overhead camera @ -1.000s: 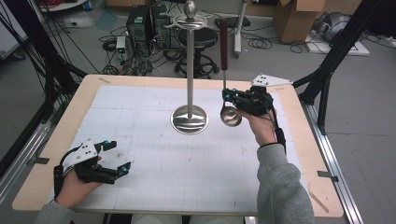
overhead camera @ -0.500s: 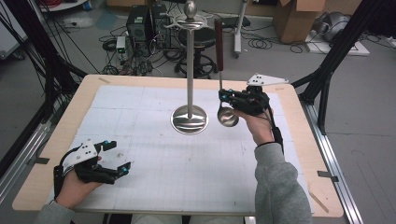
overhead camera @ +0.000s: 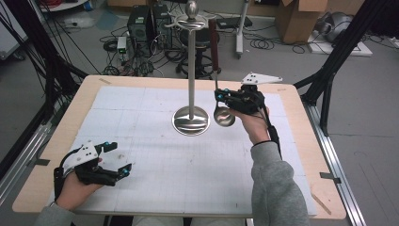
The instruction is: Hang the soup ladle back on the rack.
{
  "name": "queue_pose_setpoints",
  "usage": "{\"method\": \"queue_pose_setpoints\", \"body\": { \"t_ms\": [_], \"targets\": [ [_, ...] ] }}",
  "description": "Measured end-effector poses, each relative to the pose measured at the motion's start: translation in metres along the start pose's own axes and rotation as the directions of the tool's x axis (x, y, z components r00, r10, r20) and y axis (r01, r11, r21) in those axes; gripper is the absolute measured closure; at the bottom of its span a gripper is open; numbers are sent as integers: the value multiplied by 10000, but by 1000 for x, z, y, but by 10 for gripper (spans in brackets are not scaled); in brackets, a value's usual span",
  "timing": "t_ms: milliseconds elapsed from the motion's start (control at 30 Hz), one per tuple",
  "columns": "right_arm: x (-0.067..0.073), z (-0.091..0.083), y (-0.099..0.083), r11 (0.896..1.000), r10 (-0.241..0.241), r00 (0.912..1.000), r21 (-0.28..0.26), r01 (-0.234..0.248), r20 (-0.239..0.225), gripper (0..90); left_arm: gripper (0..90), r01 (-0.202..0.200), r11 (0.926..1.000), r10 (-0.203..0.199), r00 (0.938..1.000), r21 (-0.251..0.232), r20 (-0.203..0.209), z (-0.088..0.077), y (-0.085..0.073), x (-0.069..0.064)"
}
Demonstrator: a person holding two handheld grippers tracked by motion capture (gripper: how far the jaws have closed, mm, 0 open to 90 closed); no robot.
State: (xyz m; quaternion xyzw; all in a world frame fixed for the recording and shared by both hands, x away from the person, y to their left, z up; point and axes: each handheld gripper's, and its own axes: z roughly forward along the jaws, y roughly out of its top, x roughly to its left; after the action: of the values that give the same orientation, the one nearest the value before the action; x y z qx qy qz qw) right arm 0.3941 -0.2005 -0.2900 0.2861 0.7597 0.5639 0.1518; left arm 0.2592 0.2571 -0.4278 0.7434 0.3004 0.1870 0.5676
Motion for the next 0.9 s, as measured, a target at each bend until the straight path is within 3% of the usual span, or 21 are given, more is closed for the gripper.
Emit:
{"method": "queue_pose_setpoints", "body": {
  "t_ms": [233, 367, 900],
  "targets": [
    [-1, 4, 0, 9999, -31, 10000, 137, 31, 61, 846, 25, 6, 10000, -6, 10000, 12, -6, 0, 0, 0],
    [-1, 8, -1, 9997, 69, 9997, 216, -64, -235, 846, 25, 15, 10000, -15, 10000, 24, 8, 0, 0, 0],
    [-1, 26, -1, 9998, 122, 9999, 141, -121, -88, 845, 25, 1, 10000, -1, 10000, 44, -1, 0, -1, -1]
  ]
}}
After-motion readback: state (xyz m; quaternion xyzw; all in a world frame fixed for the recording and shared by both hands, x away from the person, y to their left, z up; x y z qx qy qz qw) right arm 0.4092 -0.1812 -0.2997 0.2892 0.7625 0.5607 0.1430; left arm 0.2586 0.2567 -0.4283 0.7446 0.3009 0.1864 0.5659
